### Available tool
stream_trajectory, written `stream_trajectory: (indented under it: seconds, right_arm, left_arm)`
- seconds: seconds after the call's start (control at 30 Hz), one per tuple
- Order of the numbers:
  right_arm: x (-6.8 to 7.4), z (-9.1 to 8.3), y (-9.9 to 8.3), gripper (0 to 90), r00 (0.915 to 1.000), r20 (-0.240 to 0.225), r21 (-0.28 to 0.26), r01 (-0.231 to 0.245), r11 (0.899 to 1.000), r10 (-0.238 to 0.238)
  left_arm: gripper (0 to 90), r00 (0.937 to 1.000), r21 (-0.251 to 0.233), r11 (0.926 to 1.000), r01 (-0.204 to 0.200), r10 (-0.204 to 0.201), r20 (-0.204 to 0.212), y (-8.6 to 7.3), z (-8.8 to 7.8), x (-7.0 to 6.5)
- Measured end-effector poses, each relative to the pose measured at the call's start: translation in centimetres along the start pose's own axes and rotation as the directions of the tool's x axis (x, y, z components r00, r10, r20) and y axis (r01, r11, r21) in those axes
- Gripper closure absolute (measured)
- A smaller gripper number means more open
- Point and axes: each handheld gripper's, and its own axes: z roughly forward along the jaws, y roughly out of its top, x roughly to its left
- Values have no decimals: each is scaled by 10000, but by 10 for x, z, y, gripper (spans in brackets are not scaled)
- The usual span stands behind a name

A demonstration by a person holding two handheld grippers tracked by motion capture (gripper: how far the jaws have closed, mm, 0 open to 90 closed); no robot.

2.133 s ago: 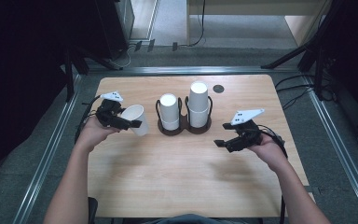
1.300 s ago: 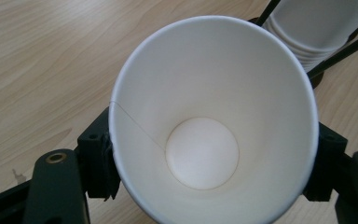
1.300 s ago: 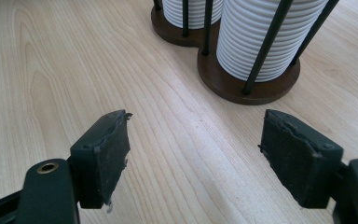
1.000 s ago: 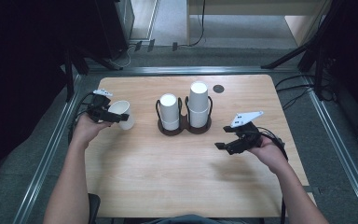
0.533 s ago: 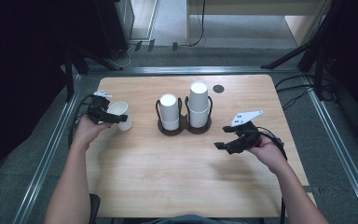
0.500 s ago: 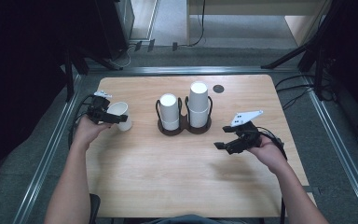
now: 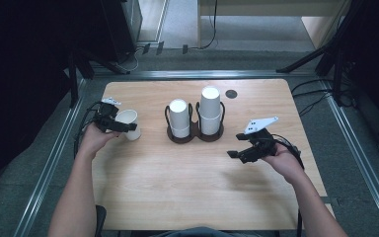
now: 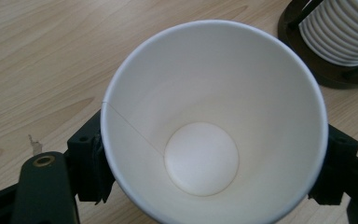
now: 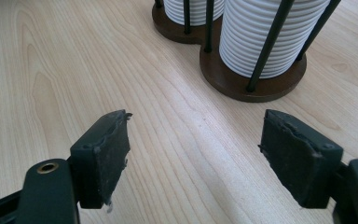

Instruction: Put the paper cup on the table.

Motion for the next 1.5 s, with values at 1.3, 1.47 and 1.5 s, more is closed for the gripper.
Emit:
stream_trajectory:
  seconds: [1.3,1.47,1.5]
  right_arm:
    - [1,-2,0,238,9998,36,52,170,9998,-170]
    - [1,-2,0,238,9998,33,50,179,9998,-179]
    - [1,-2,0,238,9998,32,31,183,9998,-183]
  left_arm:
    - [102,9986,-1032,9946,75,-20,538,9,-33,-12]
    - [102,9987,-1131,9936,-28,86,511,14,-39,-19]
    - [103,9986,-1132,9936,-33,91,513,15,-41,-20]
